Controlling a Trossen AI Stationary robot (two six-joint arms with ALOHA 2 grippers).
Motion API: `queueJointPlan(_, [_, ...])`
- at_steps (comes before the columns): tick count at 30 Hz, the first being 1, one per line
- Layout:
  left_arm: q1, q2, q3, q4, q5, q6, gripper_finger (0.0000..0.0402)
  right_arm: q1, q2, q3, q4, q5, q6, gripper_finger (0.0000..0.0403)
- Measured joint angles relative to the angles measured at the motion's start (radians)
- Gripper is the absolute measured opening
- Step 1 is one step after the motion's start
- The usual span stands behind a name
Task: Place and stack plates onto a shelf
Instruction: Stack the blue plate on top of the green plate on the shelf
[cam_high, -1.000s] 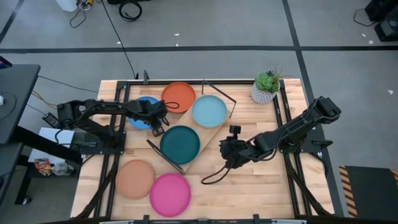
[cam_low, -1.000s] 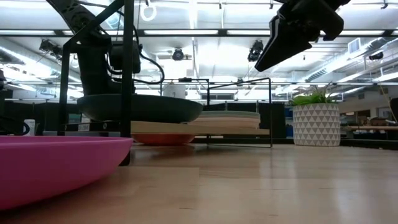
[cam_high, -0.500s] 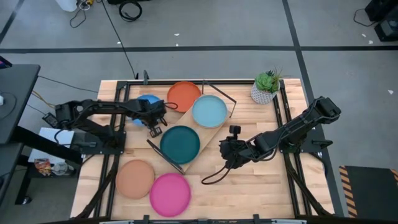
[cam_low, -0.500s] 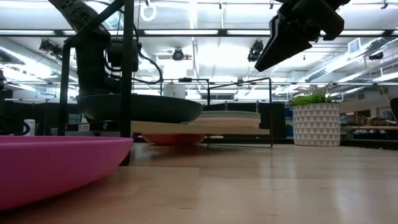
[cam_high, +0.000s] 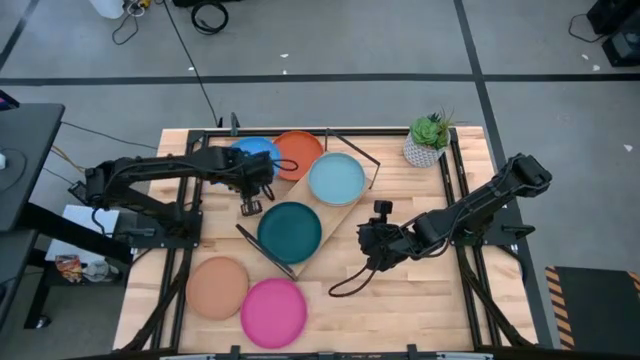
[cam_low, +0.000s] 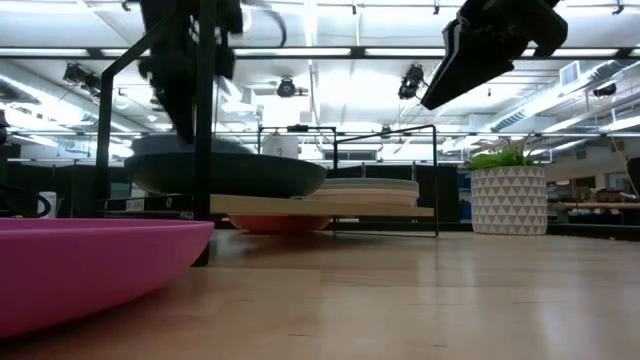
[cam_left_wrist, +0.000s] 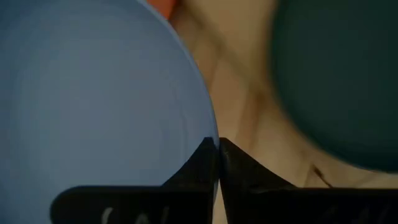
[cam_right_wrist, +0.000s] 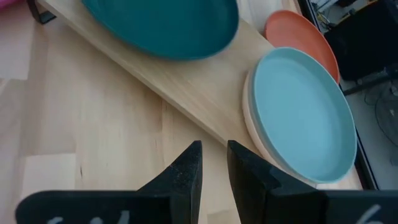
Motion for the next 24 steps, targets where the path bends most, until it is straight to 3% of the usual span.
queueJointPlan(5, [-0.129,0.002,0.056,-0.010,0.022,0.199,0.0014,0.004,-0.027,0.000,-0.051,0.006,0.029,0.0081])
queueJointPlan(16, [-0.441,0.005,0.022,-0.034,0.020,0.620,0.0014,0.005,-0.091,0.000,-0.186,0.089,0.138,0.0081])
queueJointPlan(24, [-0.493,0.005,0.018,-0.031,-0.006,0.835,0.0015,0.005,-0.092,0.000,-0.167,0.089,0.138,0.0081])
